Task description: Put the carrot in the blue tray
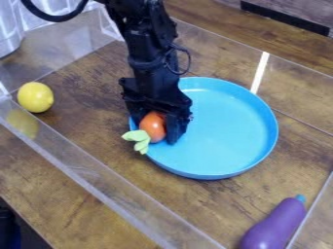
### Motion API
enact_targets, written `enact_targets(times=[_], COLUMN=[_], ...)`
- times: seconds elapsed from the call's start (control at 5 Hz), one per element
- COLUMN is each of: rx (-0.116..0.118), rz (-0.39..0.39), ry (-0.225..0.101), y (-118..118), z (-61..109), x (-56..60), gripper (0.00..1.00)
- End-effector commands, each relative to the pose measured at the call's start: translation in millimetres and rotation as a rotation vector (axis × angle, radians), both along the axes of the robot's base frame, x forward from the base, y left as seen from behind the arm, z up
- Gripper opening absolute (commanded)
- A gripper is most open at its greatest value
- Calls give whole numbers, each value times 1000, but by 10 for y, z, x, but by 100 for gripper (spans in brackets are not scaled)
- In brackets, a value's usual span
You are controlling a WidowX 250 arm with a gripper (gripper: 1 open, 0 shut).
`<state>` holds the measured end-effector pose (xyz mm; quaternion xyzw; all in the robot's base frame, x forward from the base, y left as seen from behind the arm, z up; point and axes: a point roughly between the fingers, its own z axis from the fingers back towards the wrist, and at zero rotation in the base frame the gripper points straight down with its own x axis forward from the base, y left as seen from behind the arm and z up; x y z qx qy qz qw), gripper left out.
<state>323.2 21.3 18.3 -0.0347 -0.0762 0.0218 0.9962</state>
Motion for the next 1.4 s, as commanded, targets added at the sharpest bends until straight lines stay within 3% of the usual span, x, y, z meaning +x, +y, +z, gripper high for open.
enact_targets(times=[0.0, 0.6, 0.8, 1.2], rx=[-2, 8, 16, 25], rz=[35, 4, -11, -34], ry=[59, 57, 60, 55], y=[170, 149, 139, 128], z=[-92, 103, 167, 341], x=[-177, 34, 86, 151], gripper=[100, 100, 0, 0])
